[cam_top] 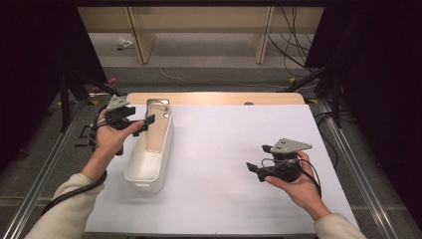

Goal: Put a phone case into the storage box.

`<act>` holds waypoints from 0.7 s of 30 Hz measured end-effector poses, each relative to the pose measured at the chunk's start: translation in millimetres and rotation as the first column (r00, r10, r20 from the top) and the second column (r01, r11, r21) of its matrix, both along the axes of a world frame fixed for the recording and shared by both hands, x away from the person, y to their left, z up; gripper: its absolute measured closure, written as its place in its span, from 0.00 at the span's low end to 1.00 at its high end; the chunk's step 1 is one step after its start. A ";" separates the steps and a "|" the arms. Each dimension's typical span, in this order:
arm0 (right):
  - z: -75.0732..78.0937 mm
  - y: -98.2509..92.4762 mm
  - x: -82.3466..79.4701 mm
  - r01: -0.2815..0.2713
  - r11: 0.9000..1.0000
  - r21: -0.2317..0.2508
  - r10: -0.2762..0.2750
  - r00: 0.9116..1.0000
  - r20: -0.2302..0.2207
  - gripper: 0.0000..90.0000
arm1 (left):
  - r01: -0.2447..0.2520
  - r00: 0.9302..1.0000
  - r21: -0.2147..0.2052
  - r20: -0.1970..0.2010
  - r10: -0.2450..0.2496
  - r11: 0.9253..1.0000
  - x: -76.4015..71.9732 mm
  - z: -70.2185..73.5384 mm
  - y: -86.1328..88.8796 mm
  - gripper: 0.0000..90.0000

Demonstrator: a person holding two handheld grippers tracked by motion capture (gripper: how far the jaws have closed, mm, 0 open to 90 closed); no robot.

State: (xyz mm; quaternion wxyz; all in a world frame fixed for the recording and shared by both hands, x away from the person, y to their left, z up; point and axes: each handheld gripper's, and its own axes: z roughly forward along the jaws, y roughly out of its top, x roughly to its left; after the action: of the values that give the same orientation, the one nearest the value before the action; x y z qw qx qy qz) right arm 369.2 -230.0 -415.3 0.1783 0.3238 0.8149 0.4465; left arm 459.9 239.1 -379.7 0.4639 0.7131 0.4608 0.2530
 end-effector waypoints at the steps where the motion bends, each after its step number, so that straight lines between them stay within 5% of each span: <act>1: 0.0 0.0 0.0 0.000 1.000 0.000 0.000 1.000 0.001 0.18 | 0.001 1.000 -0.001 0.001 -0.001 1.000 -1.5 0.0 -0.5 0.17; 21: -0.1 -1.1 0.6 0.005 1.000 0.000 -0.005 1.000 -0.004 0.18 | 0.024 0.999 -0.035 0.026 -0.023 0.999 -35.6 -7.0 -4.0 0.07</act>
State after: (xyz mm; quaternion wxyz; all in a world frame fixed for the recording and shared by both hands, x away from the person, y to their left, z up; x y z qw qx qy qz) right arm 369.8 -231.1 -415.4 0.1776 0.3265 0.8146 0.4453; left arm 424.3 235.1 -386.7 0.4851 0.7070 0.4507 0.2484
